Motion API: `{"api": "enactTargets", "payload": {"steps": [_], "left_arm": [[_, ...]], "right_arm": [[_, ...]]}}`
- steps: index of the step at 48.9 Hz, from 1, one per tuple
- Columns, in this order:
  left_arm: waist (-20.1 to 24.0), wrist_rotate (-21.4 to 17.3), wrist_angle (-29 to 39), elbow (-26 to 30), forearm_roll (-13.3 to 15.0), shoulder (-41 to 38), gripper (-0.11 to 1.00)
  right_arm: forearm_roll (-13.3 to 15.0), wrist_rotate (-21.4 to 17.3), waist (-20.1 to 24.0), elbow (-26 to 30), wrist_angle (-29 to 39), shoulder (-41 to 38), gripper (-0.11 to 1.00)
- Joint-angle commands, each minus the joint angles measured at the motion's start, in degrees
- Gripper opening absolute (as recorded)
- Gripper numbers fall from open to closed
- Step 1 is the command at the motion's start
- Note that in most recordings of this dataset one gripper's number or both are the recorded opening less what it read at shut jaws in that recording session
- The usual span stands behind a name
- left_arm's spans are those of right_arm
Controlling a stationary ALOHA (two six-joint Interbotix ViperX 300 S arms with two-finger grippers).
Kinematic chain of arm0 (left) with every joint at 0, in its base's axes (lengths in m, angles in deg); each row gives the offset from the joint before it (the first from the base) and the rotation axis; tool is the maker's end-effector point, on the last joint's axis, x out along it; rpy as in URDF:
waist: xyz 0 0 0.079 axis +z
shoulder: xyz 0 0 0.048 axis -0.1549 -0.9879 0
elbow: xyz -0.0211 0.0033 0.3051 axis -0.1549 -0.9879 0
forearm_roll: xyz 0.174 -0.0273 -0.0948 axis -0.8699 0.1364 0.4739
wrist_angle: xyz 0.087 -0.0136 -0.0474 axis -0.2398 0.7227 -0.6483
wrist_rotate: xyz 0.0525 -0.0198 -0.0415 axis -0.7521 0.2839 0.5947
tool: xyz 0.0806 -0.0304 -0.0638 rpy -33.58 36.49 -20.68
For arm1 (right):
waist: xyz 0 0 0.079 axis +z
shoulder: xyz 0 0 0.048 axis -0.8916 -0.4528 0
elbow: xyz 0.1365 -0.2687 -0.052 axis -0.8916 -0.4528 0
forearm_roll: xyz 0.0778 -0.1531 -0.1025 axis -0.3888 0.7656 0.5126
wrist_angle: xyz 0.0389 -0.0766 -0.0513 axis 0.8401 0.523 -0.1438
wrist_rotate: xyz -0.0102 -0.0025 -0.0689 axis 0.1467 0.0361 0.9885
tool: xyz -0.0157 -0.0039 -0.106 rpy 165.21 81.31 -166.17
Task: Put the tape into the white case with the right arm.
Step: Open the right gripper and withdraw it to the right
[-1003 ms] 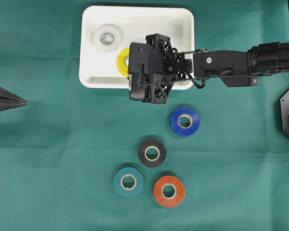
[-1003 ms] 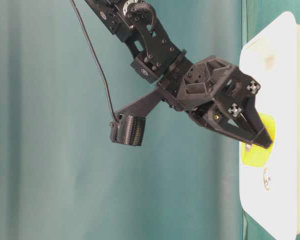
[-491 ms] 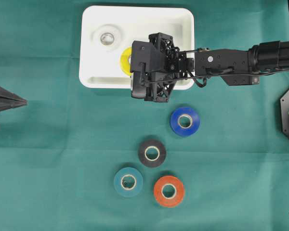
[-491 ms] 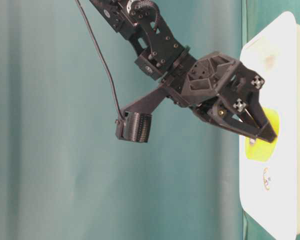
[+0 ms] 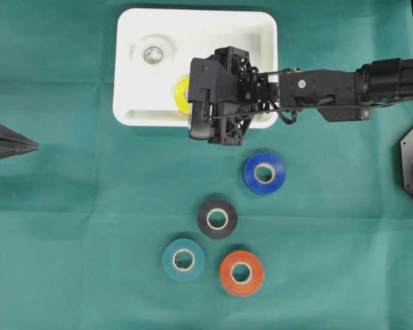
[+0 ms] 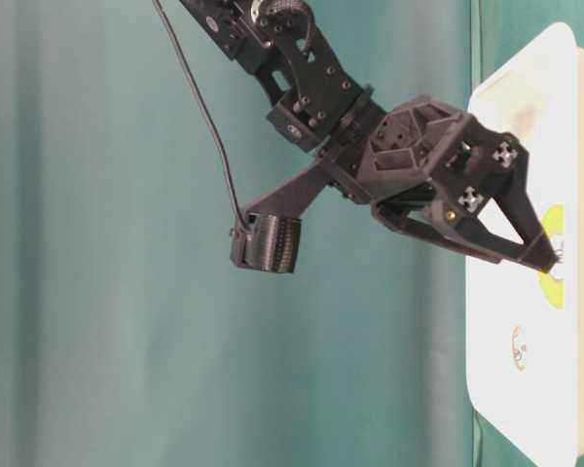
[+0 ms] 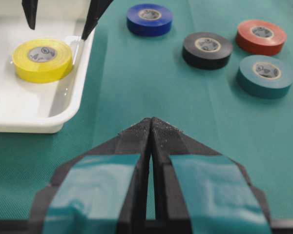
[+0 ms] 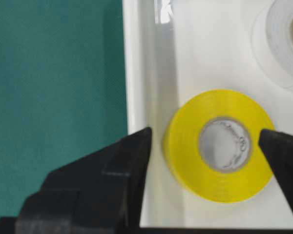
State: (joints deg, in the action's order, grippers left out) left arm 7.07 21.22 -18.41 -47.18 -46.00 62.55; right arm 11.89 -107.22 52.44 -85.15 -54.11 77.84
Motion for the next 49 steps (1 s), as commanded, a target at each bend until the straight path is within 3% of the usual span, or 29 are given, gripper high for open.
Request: {"api": "enactTargets", "payload": {"steps": [1,26,49], "left_arm": [[-0.09,0.00,-0.35,0.70,-0.09,-0.53,0.00],[-0.09,0.00,-0.26,0.70,0.00,-0.53,0.00],[-0.18,0.00,-0.26,0.70,0.00,-0.44,0.00]], "right_arm": [[0.00,0.00,-0.09,0.44,-0.35,2.46,0.66],[0.09,0.09,-0.09,-1.85,1.05,4.92,0.66],[0.09,-0.18,-0.26,-22.85,-2.20,24.52,0.66]]}}
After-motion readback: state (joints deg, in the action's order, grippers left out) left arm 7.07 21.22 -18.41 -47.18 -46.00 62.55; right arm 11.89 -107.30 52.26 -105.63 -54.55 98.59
